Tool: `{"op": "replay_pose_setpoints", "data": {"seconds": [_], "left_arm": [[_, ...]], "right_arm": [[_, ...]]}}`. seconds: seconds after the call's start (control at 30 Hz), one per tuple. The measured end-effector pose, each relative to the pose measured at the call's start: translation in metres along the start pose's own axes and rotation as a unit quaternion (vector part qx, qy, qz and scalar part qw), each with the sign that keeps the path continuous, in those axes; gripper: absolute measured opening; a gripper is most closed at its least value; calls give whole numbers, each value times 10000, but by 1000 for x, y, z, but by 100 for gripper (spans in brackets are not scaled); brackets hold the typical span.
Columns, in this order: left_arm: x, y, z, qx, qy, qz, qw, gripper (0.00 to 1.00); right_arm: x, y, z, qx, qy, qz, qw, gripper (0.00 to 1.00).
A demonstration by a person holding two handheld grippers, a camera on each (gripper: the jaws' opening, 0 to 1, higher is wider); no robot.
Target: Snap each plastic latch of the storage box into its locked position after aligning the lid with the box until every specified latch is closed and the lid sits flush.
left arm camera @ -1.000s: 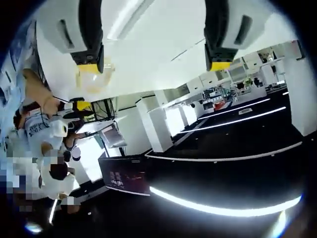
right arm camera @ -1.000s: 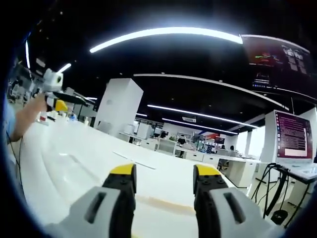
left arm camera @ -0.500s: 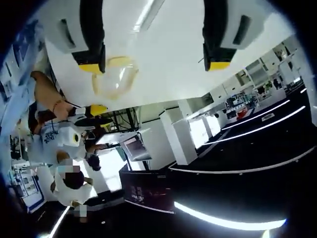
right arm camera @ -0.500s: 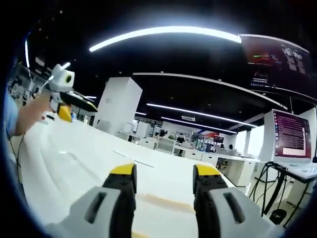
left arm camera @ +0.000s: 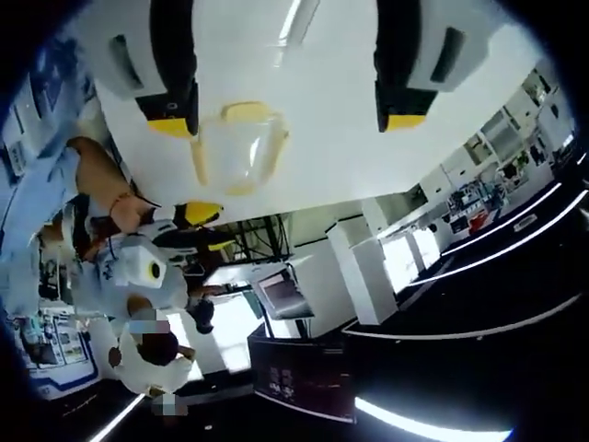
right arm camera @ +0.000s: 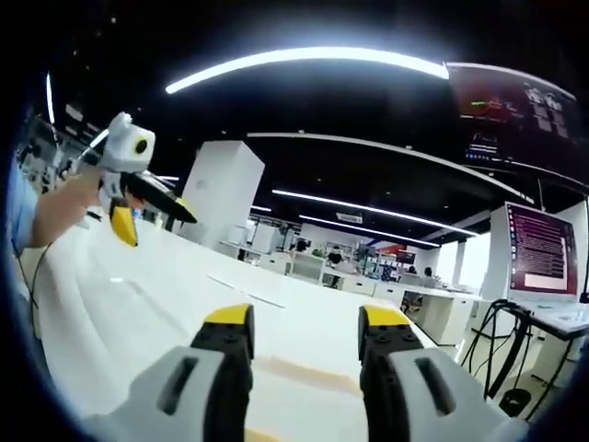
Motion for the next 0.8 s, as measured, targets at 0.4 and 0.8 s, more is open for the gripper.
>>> {"op": "replay_pose_setpoints", "data": {"seconds": [0.4, 0.8], "left_arm": [[49, -11, 13, -101, -663, -505, 9965, 76], [98, -31, 41, 2, -1310, -1328, 9825, 72]], "right_arm": [[-3, -1, 2, -9, -35, -22, 10000, 46], [-4, -7, 5, -1, -27, -140, 9999, 45]]}}
Point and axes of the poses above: the point that each gripper's makers call its tool centre point, and the gripper's own axes: x roughly forward along the fingers, z roughly to its right, y roughly out of its top, the point moved 5 cm from there along -x, roughly backward along the fingers, and after that the axes turned 13 degrees about x, right-handed, at the moved point
